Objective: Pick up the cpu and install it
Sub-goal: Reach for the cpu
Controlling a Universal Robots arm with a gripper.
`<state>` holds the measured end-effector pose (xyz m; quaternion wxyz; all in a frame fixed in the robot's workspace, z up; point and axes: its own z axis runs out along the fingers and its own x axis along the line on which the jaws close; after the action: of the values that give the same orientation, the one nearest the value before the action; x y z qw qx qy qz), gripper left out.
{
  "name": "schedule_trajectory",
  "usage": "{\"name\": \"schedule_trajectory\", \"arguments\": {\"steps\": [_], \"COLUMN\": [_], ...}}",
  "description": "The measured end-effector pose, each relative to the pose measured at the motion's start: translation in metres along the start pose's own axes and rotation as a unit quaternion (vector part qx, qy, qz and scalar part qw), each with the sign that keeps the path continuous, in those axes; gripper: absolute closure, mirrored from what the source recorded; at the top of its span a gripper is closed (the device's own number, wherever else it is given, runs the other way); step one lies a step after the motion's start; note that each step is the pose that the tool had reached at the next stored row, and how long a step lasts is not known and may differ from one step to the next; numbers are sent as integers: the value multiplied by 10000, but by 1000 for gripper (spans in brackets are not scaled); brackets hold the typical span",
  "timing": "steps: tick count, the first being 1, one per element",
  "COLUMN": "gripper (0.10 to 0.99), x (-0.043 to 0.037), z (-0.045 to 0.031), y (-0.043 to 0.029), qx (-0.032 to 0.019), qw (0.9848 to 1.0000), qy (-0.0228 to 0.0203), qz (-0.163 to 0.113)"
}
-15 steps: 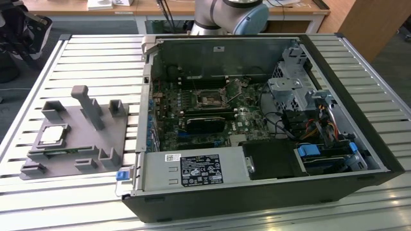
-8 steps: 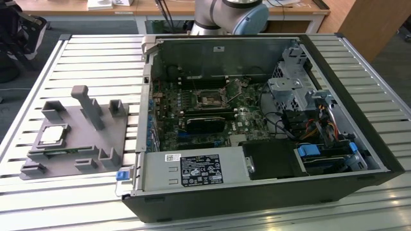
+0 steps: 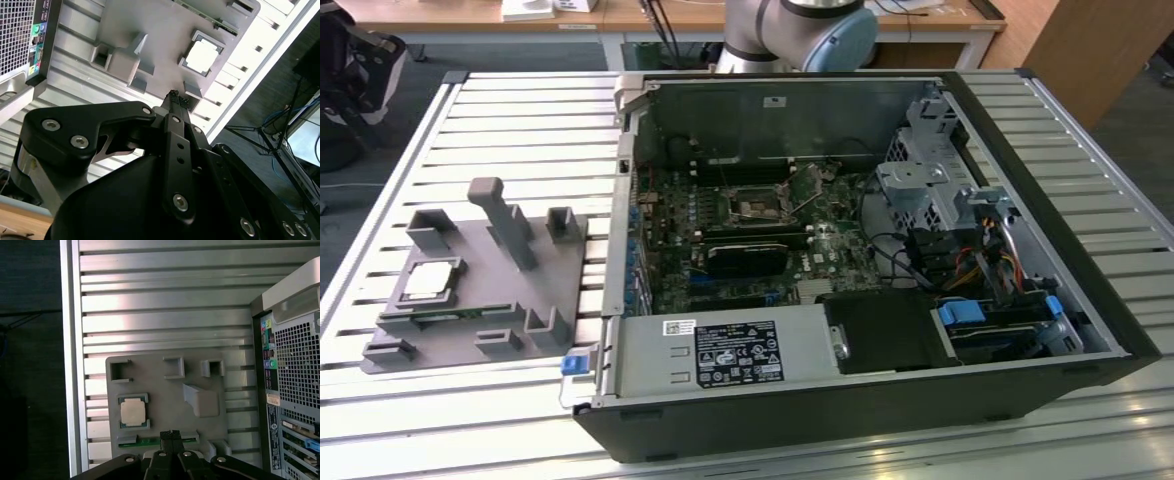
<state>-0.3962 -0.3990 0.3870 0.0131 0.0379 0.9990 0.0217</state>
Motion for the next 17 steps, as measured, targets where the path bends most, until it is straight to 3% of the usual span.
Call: {"name": "schedule_trajectory", "arguments": {"steps": [17], "gripper": [980], "x": [166], "z": [-1], "y": [-13], "qx": [0], "qw": [10000], "qy": [0], "qz": [0]}}
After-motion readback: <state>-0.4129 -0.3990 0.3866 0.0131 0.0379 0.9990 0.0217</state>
